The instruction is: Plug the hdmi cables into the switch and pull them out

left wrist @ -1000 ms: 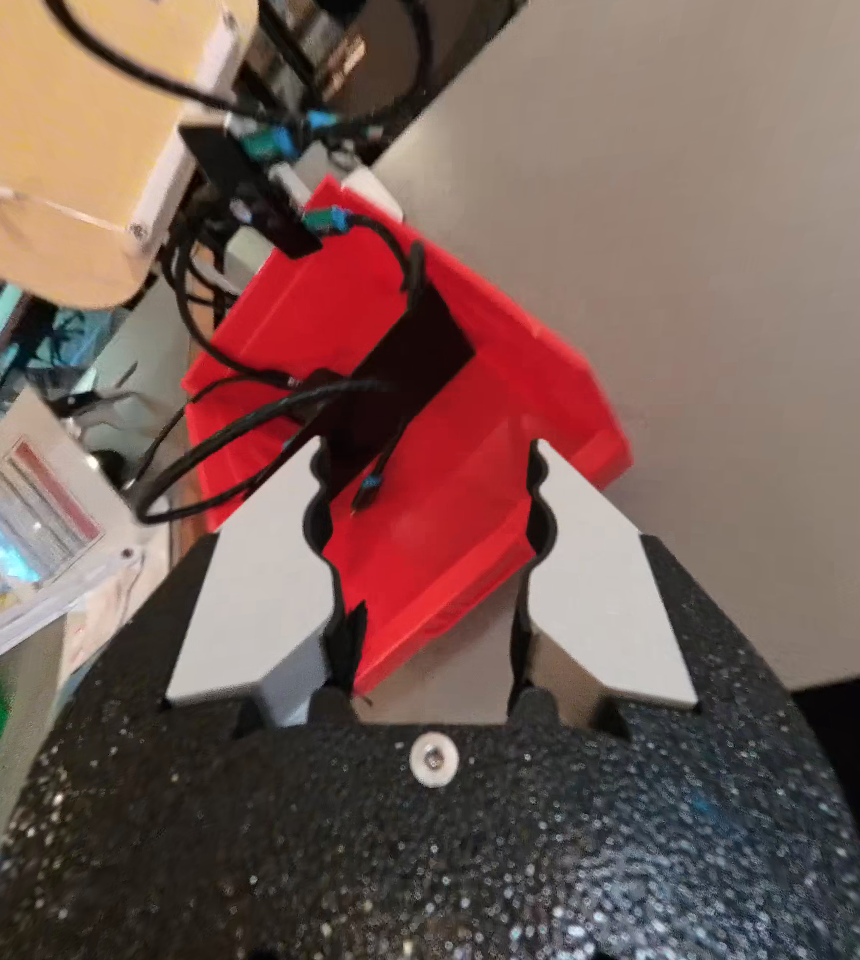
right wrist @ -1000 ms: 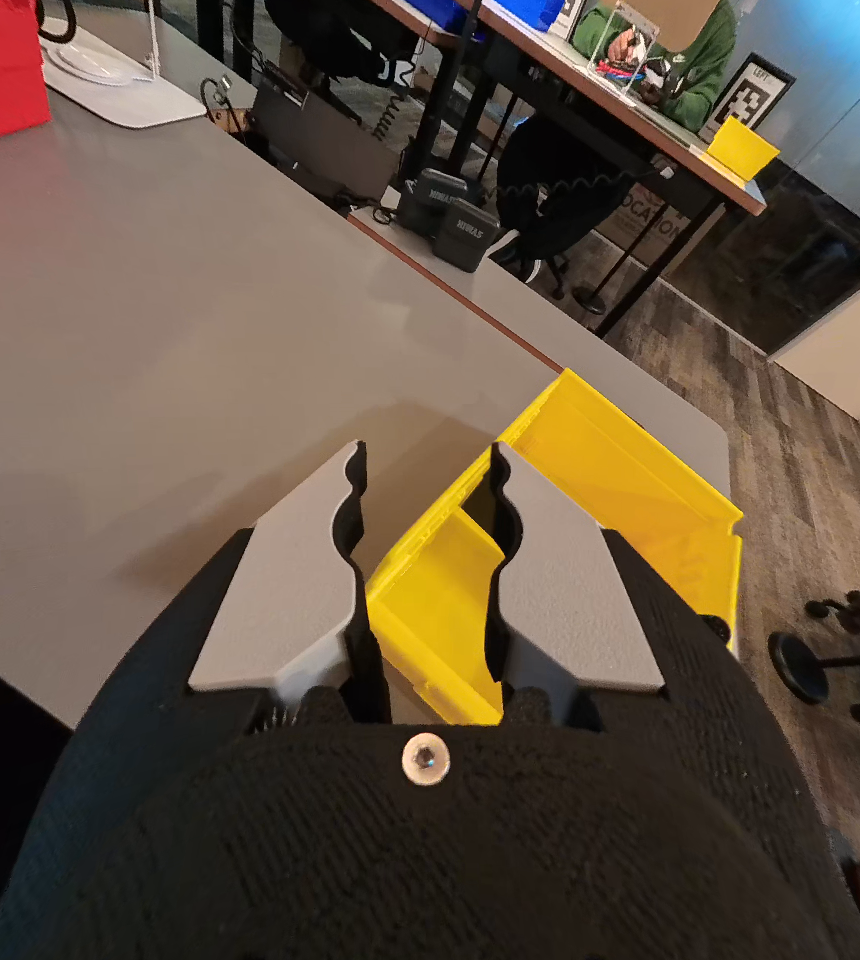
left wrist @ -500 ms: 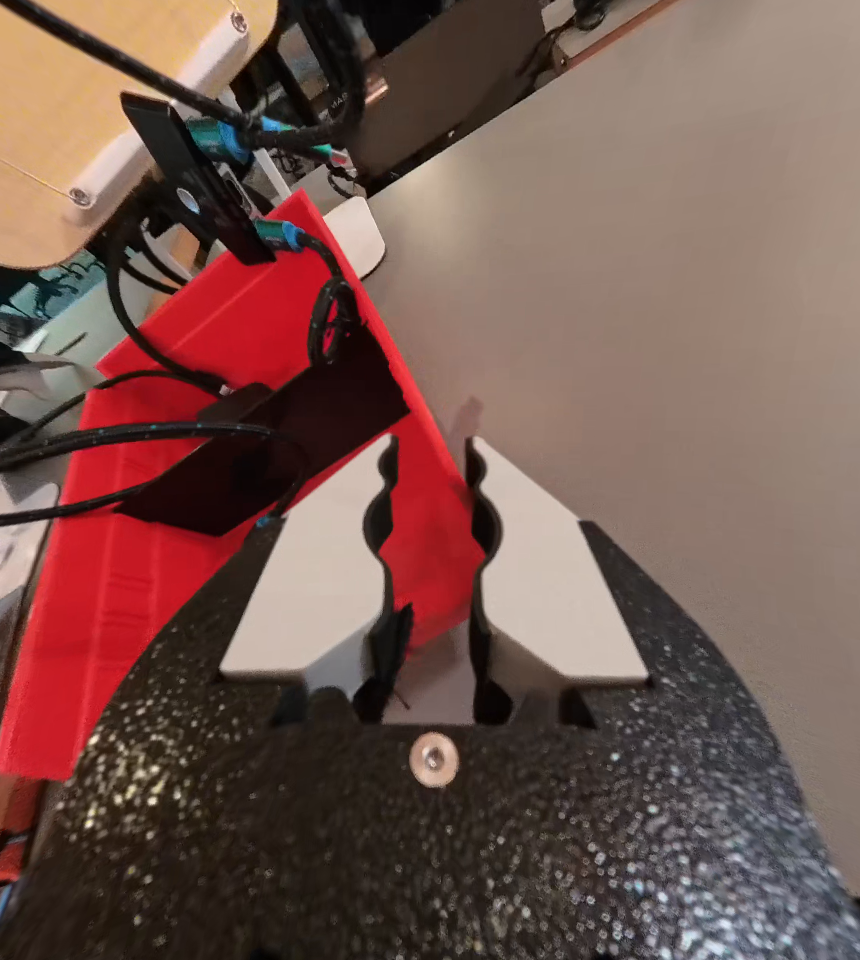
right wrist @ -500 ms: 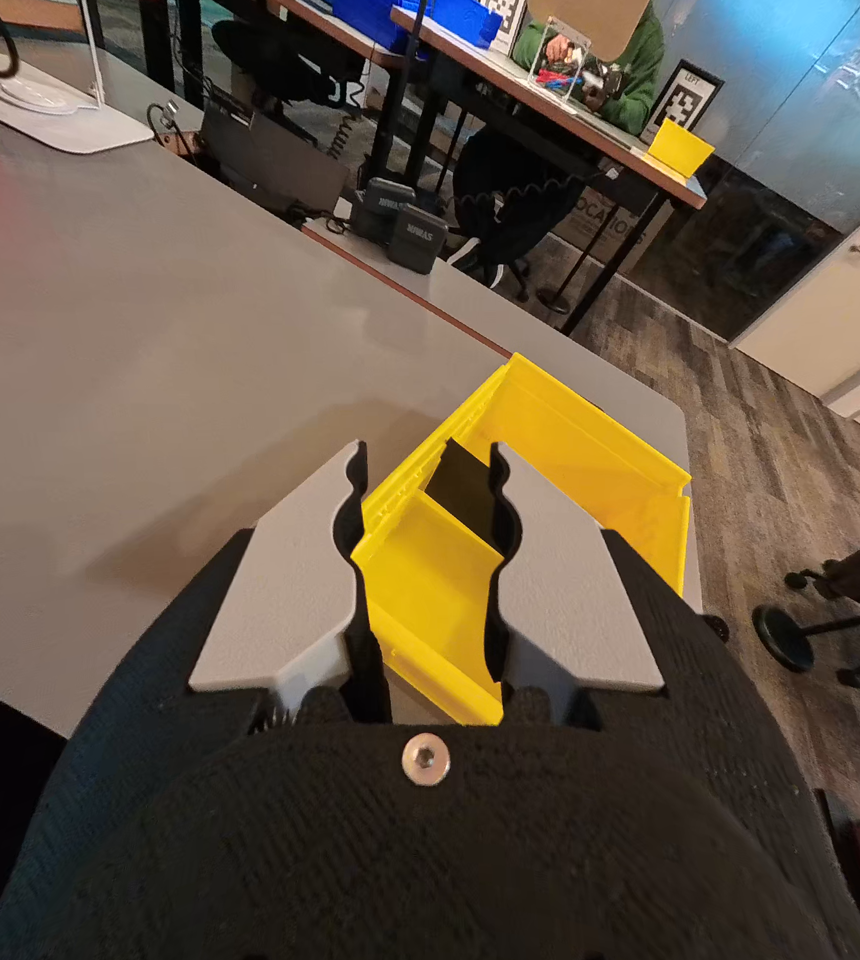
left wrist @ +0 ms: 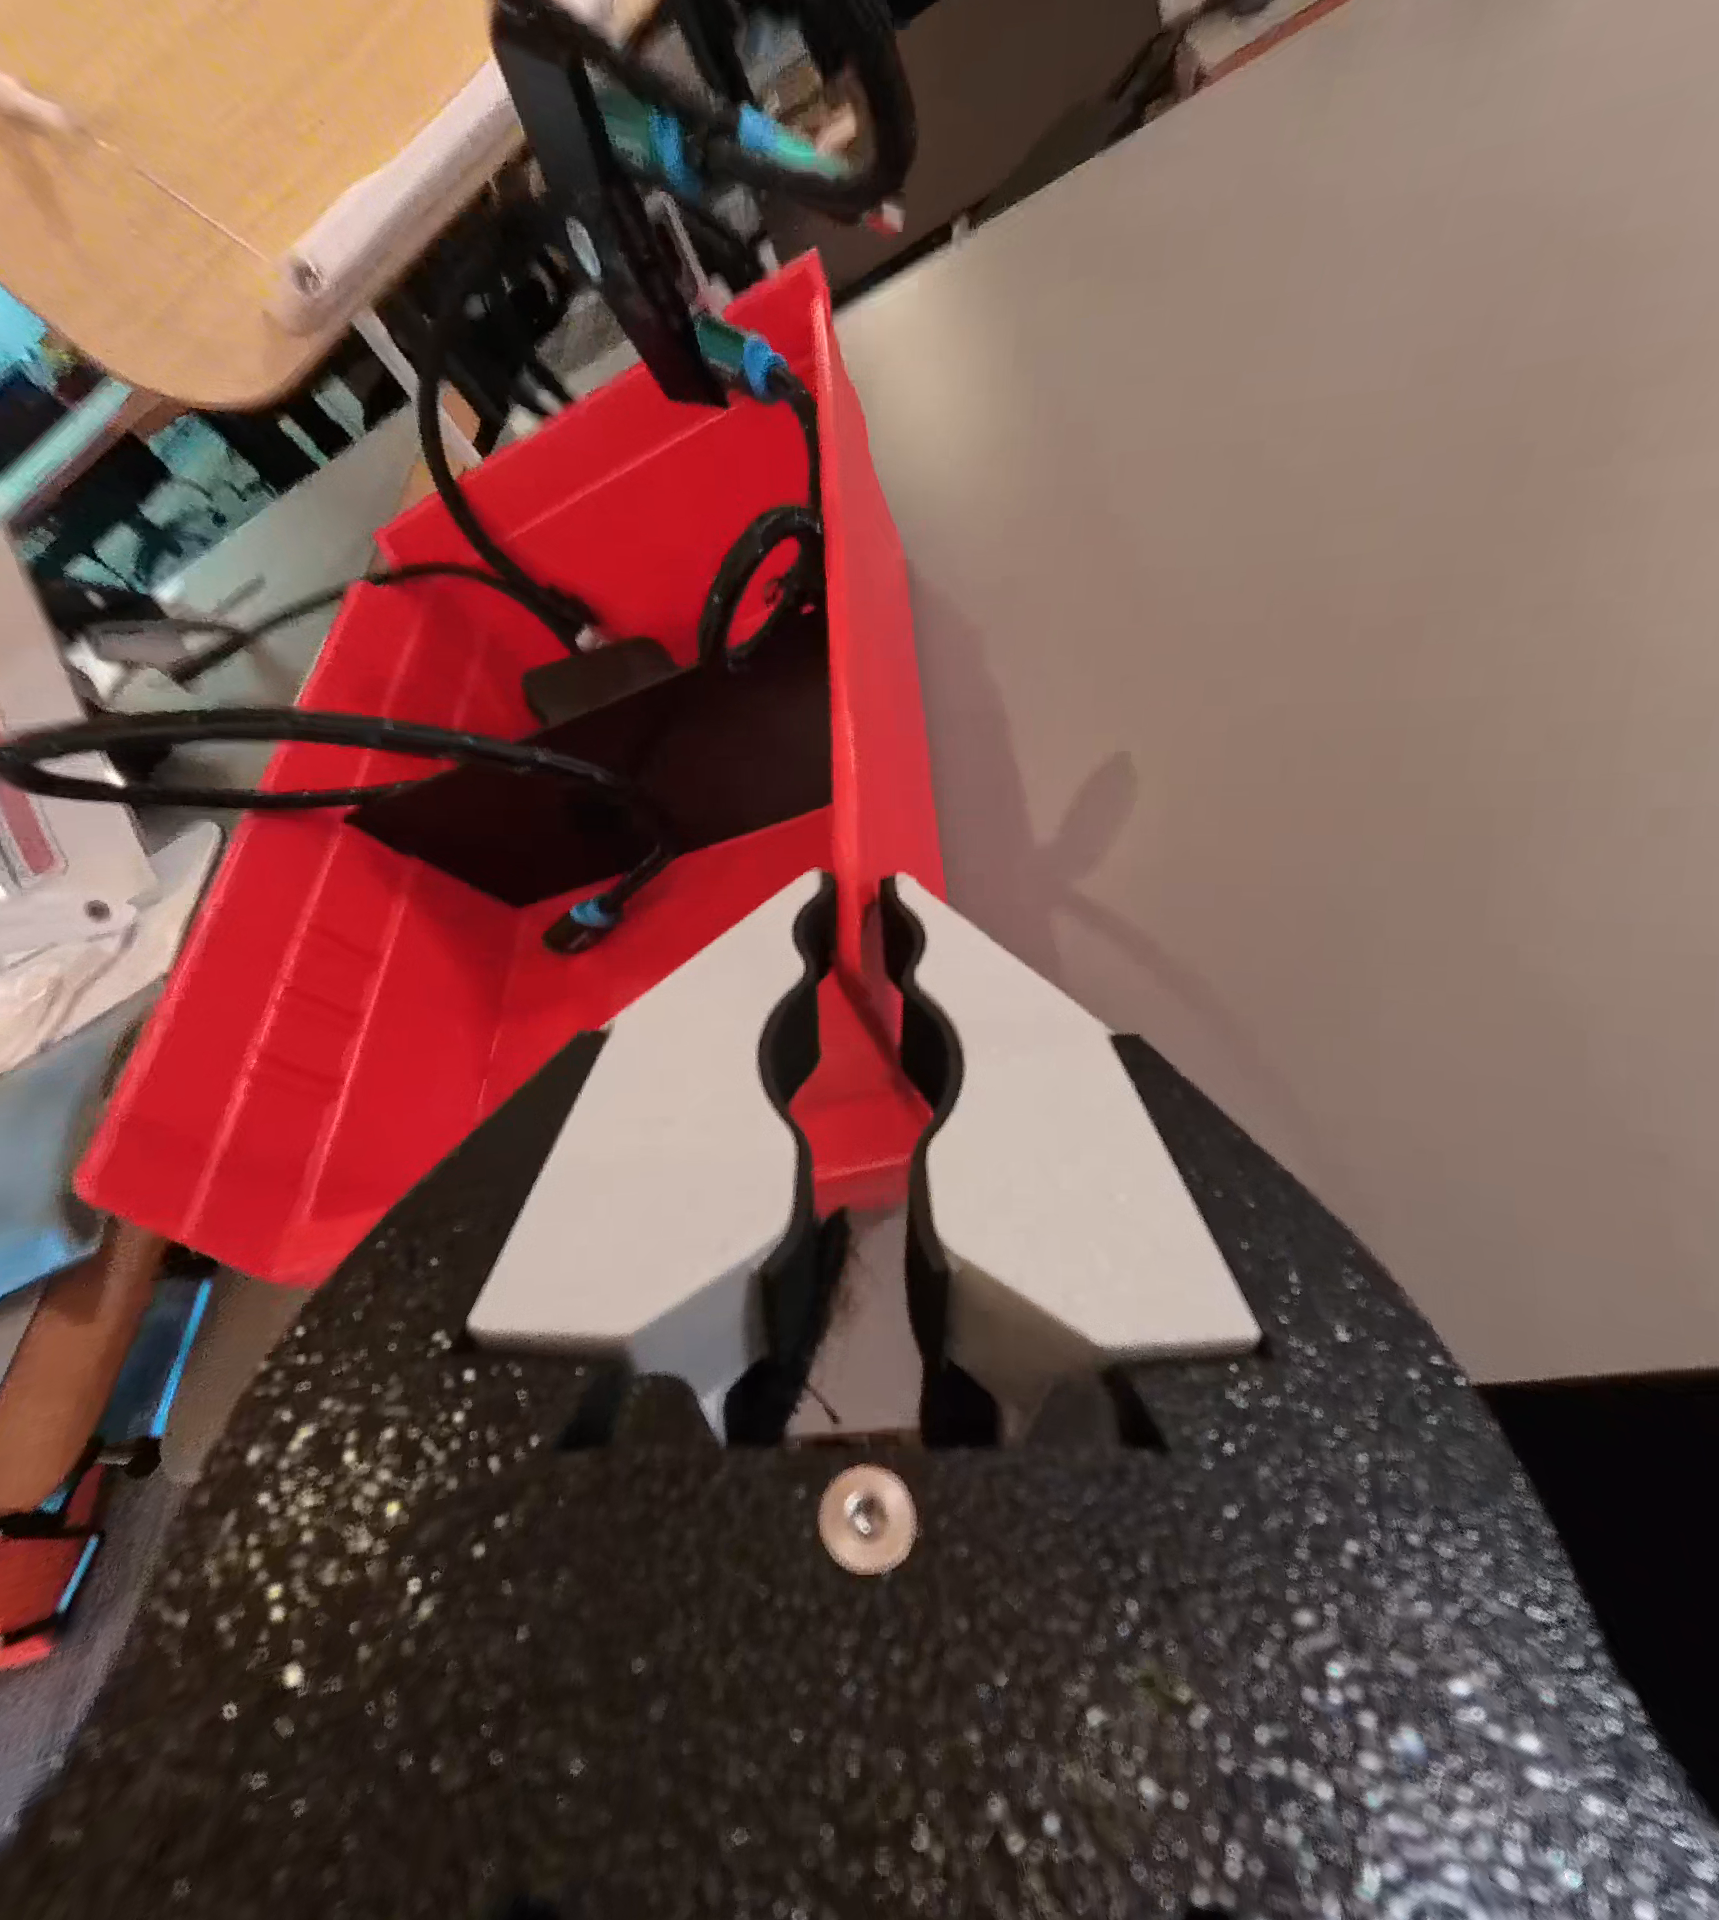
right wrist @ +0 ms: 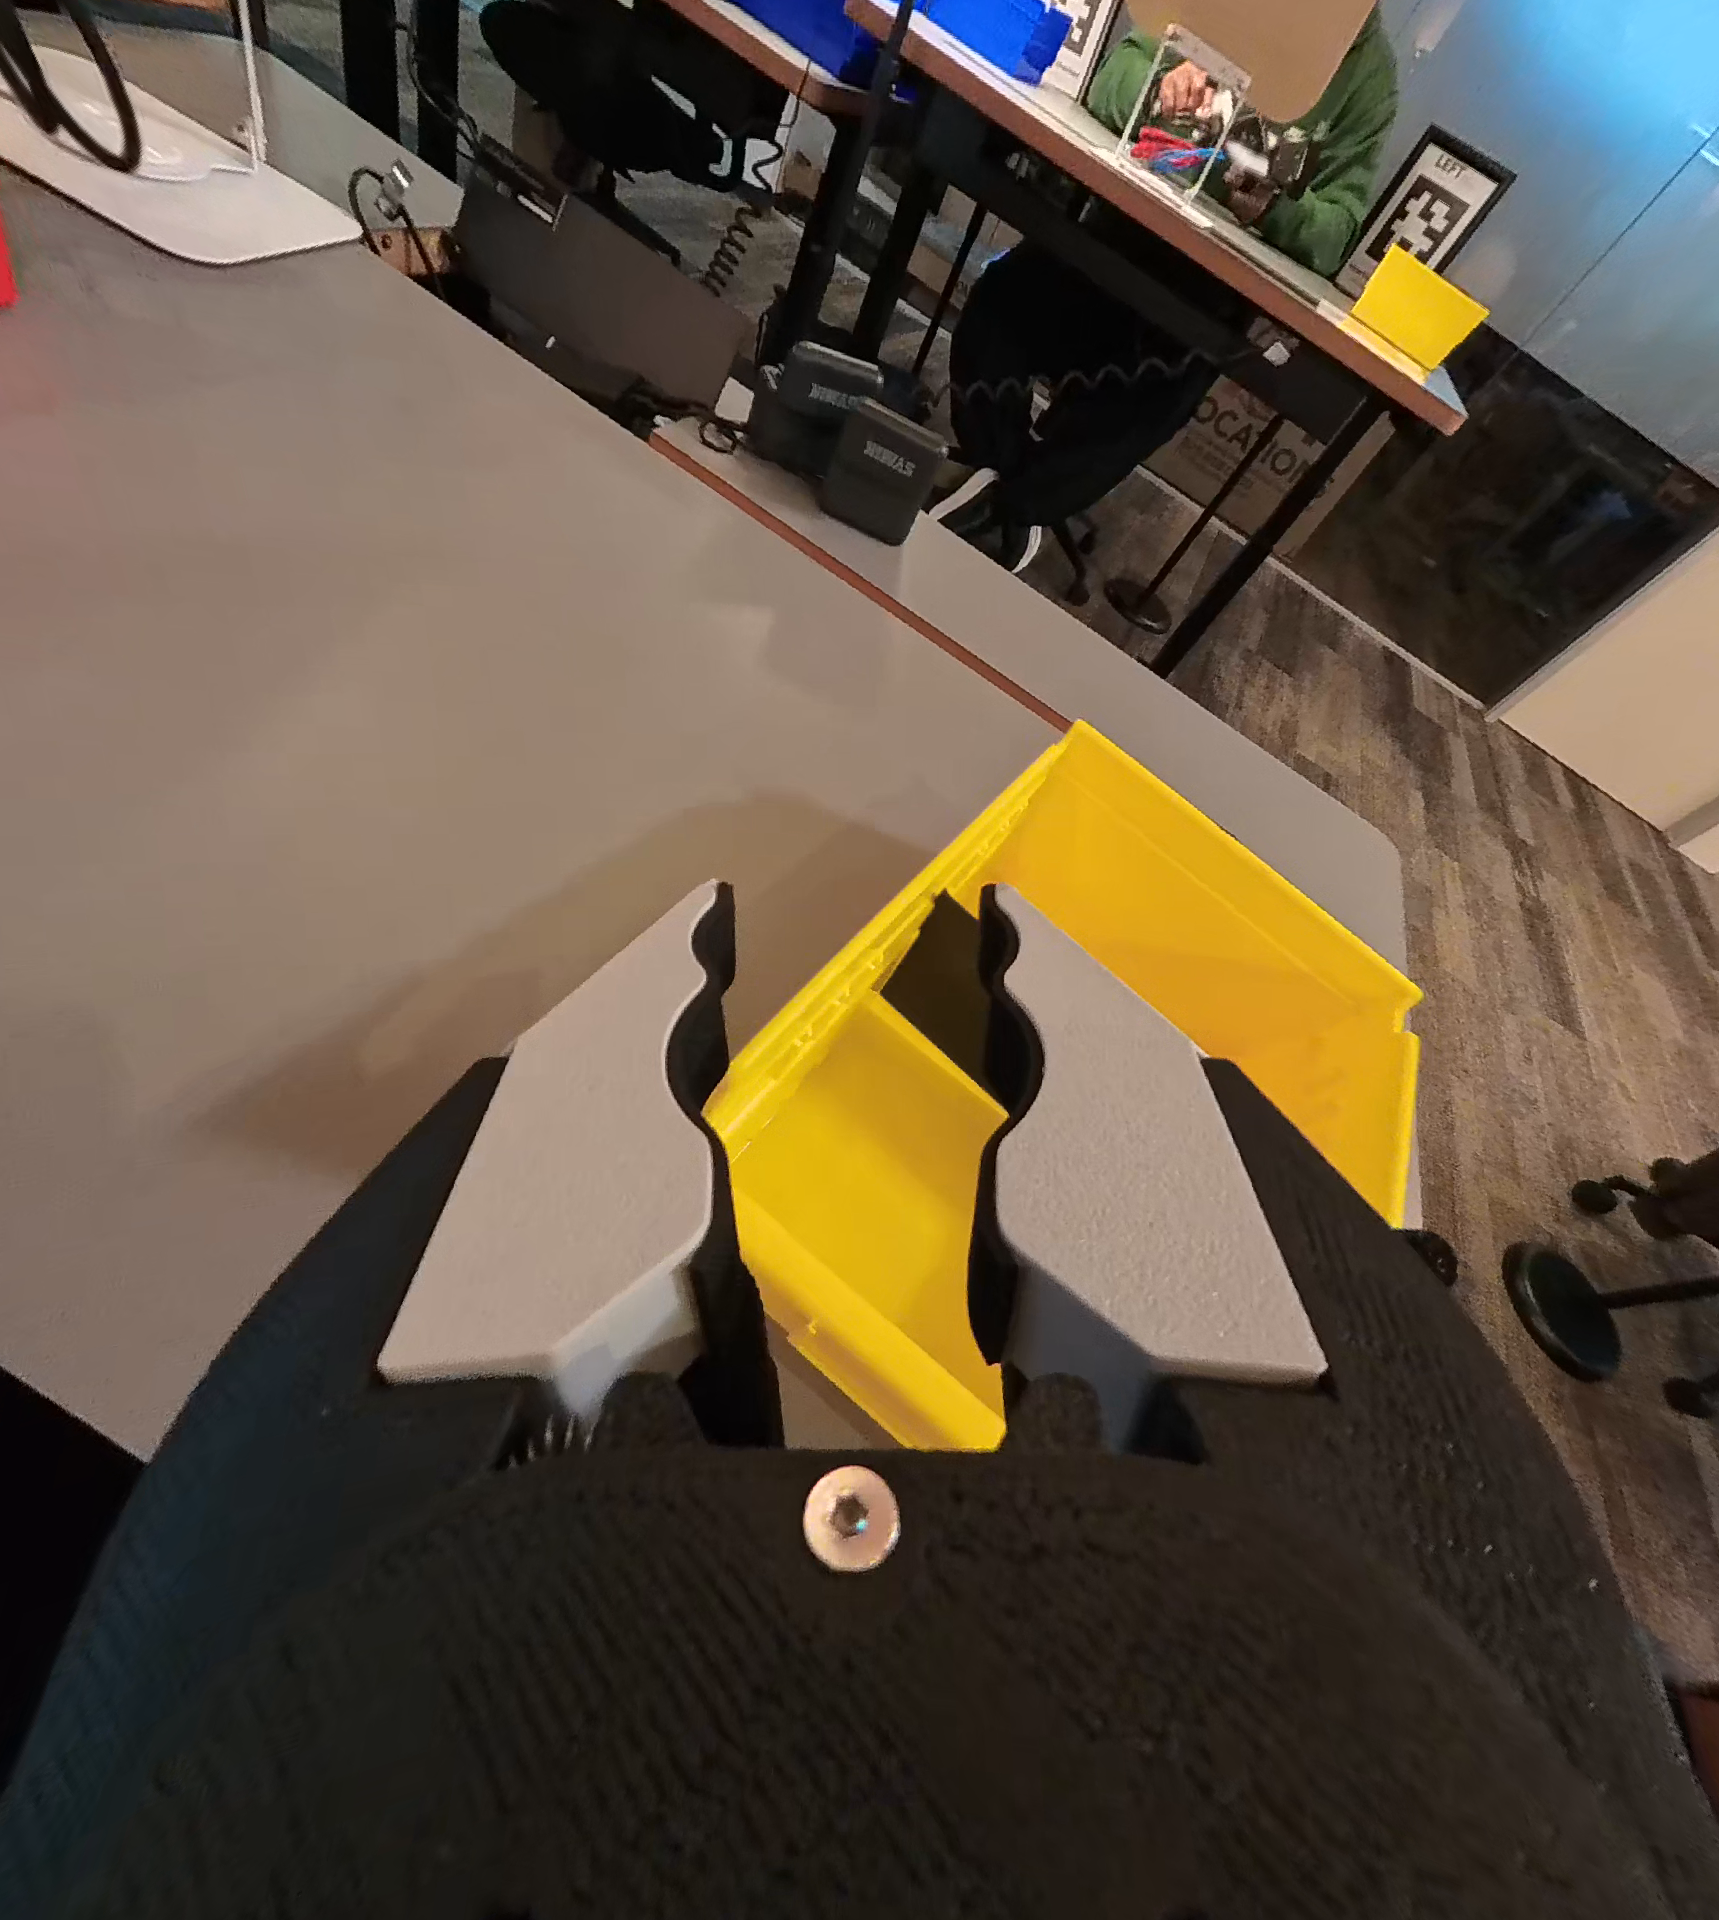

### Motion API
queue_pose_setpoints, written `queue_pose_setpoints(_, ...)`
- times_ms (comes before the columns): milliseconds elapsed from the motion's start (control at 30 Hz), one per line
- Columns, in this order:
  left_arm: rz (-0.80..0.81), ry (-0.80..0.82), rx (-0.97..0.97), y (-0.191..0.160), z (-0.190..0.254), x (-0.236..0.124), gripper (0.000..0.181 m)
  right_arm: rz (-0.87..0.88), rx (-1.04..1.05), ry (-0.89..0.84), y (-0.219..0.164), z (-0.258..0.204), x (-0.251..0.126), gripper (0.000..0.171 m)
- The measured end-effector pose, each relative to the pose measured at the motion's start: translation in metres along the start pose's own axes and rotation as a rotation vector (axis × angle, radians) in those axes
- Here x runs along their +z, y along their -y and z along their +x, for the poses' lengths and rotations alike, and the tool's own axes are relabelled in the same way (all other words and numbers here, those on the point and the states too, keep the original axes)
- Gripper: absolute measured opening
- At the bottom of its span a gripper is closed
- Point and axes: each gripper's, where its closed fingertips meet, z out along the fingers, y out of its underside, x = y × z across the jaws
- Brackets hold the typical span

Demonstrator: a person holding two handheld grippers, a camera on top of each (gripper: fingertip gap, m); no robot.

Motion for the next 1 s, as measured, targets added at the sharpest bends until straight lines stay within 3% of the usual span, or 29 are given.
queue_pose_setpoints(133, 0.169, 0.057, 0.047, 0.042, -0.008, -0.026, 0.041, -0.01, -0.011, 0.009, 0.0, -0.004, 0.003, 0.046)
queue_pose_setpoints(300, 0.271, 0.26, 0.034, 0.091, -0.087, -0.044, 0.037, -0.014, -0.019, 0.017, -0.001, -0.006, 0.005, 0.046)
queue_pose_setpoints(367, 0.301, 0.166, -0.007, 0.119, -0.104, -0.035, 0.049, -0.016, -0.016, 0.016, -0.002, -0.006, 0.005, 0.046)
queue_pose_setpoints(467, 0.364, -0.195, -0.139, 0.185, -0.099, -0.012, 0.067, -0.022, -0.011, 0.016, -0.004, -0.005, 0.007, 0.046)
queue_pose_setpoints(567, 0.081, -0.282, -0.131, 0.21, -0.111, 0.043, 0.093, -0.032, -0.008, 0.014, -0.006, -0.004, 0.009, 0.046)
queue_pose_setpoints(633, -0.181, -0.299, -0.118, 0.201, -0.113, 0.08, 0.095, -0.038, -0.007, 0.013, -0.008, -0.003, 0.01, 0.046)
queue_pose_setpoints(733, -0.452, -0.282, -0.096, 0.184, -0.111, 0.121, 0.088, -0.047, -0.012, 0.015, -0.01, -0.003, 0.011, 0.046)
queue_pose_setpoints(1000, -0.812, -0.278, -0.282, 0.138, -0.077, 0.178, 0.097, -0.065, -0.008, 0.028, -0.019, 0.0, 0.015, 0.046)
